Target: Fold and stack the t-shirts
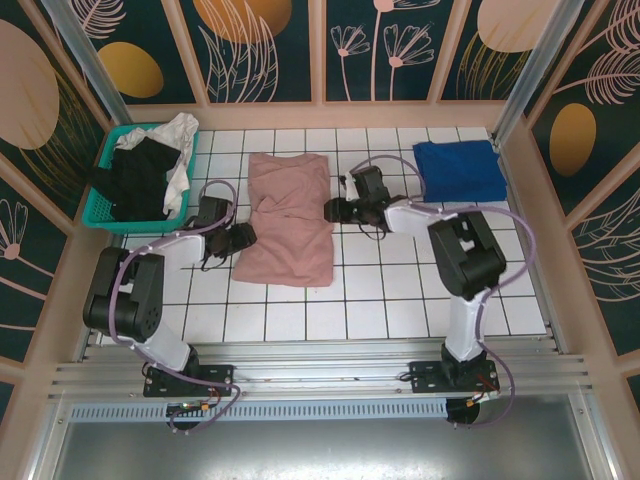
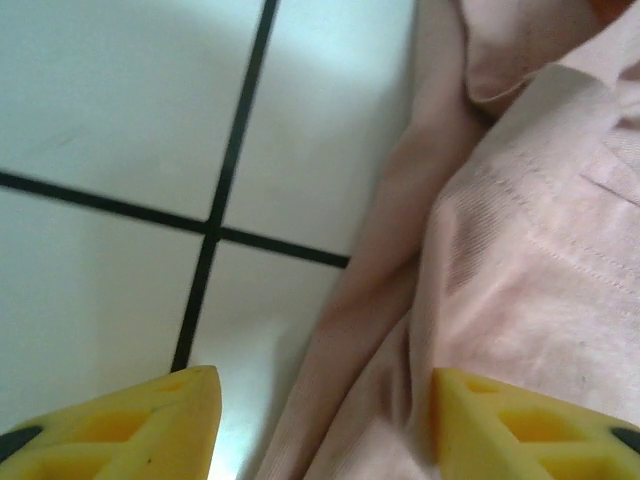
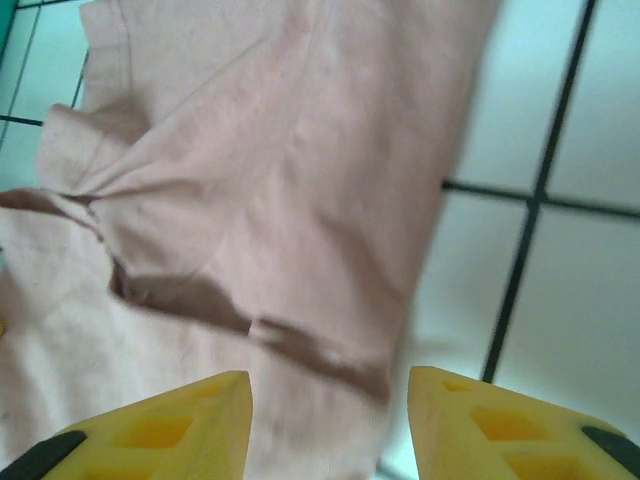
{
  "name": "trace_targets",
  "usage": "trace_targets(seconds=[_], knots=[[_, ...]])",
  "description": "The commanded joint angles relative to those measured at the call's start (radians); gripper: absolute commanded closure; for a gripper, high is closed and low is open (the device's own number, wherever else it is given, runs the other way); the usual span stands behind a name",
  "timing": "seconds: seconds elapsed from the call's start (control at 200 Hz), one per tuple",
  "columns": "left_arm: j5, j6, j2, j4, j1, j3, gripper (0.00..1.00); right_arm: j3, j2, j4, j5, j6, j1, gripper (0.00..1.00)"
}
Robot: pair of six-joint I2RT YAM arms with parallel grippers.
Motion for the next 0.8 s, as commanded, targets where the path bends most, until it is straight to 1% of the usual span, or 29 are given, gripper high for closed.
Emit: trace_targets(seconds=[0.0,0.075,0.185,0.27,0.36,0.42,0.49,0.621,0.676,0.761,0.796], knots=[[-0.029,-0.04,-0.087,-0.034,0.001,-0.03,0.41,-0.144,-0.137,-0.003,0.077,0.077,0.07,0.53],[0.01,-0.043,-0.145,-0.046,-0.003,-0.082,0.41,-0.238,-0.209,0.007,0.106,0.141,0.136,0.52],[0.004,-0.064,-0.233,-0.09,-0.047,-0.163,0.4,-0.346,-0.278,0.031,0.131,0.241,0.227,0.5],[0.01,-0.1,-0.278,-0.103,-0.082,-0.227,0.4,-0.374,-0.283,0.02,0.145,0.287,0.285,0.5],[0.022,-0.124,-0.304,-0.075,-0.089,-0.288,0.41,-0.382,-0.271,0.004,0.157,0.304,0.332,0.5],[0.017,-0.124,-0.305,-0.065,-0.088,-0.304,0.42,-0.384,-0.258,0.004,0.158,0.31,0.352,0.49],[0.02,-0.116,-0.293,-0.049,-0.089,-0.309,0.42,-0.371,-0.238,-0.017,0.168,0.305,0.364,0.49],[0.024,-0.1,-0.249,-0.021,-0.089,-0.298,0.44,-0.341,-0.23,-0.087,0.248,0.279,0.386,0.48],[0.032,-0.096,-0.236,-0.017,-0.089,-0.291,0.47,-0.327,-0.234,-0.132,0.285,0.267,0.389,0.47],[0.034,-0.097,-0.245,-0.028,-0.088,-0.289,0.56,-0.299,-0.257,-0.225,0.378,0.244,0.395,0.45],[0.029,-0.097,-0.258,-0.034,-0.089,-0.289,0.57,-0.3,-0.266,-0.237,0.392,0.237,0.394,0.44]])
